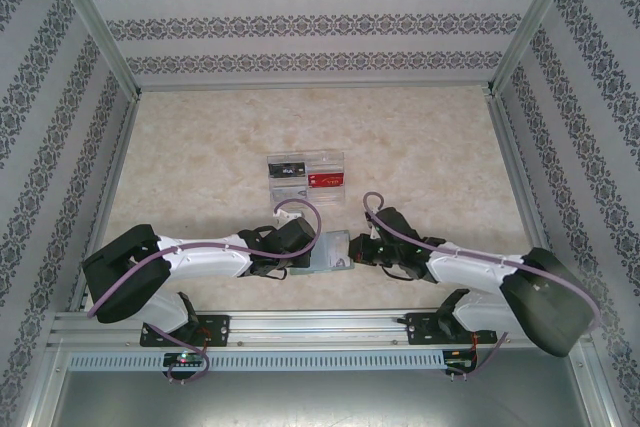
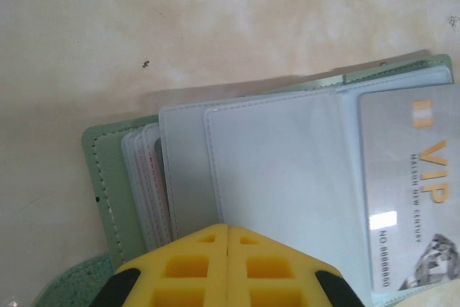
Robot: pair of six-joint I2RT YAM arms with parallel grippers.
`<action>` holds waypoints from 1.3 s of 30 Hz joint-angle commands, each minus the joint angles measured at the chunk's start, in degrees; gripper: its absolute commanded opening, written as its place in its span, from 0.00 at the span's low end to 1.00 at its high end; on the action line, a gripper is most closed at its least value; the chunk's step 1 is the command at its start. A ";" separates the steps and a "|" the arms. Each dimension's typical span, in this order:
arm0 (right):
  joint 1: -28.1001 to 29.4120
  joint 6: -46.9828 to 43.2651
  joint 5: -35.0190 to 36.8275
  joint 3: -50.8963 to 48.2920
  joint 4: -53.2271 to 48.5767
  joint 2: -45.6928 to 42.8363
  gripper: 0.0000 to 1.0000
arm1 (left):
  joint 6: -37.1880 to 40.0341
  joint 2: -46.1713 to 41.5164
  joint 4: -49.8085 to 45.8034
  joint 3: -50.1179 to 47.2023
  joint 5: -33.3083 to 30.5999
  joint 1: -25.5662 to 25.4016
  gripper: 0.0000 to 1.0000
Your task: Take the credit cards out of the card holder
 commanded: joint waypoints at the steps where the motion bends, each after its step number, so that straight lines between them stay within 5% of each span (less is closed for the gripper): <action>1: -0.80 -2.59 1.59 -0.68 -5.20 -4.98 0.00 | 0.30 0.81 -6.42 -0.29 -1.23 -0.18 0.00; 6: -0.85 -4.63 3.46 0.36 -10.19 -14.25 0.00 | 1.47 -2.13 -5.38 0.97 0.06 -0.13 0.02; 9: -0.92 -5.83 4.36 1.04 -11.35 -18.74 0.00 | 2.24 -5.69 -3.99 1.32 0.55 -0.18 0.30; 14: -0.93 -7.84 4.24 1.10 -10.41 -22.27 0.00 | 4.71 -13.26 -6.60 2.72 -1.61 -0.18 0.49; 21: 1.99 -15.86 6.42 9.08 -12.31 -19.50 0.00 | 6.79 -26.25 -18.48 3.71 -12.32 0.00 0.98; 29: 8.17 -32.55 11.60 20.63 -13.70 -7.98 0.00 | 6.26 -39.91 -28.61 1.30 -19.57 0.17 1.00; 39: 14.50 -60.60 19.41 36.49 -18.22 8.35 0.00 | 6.56 -55.30 -34.28 -3.33 -20.65 0.18 1.00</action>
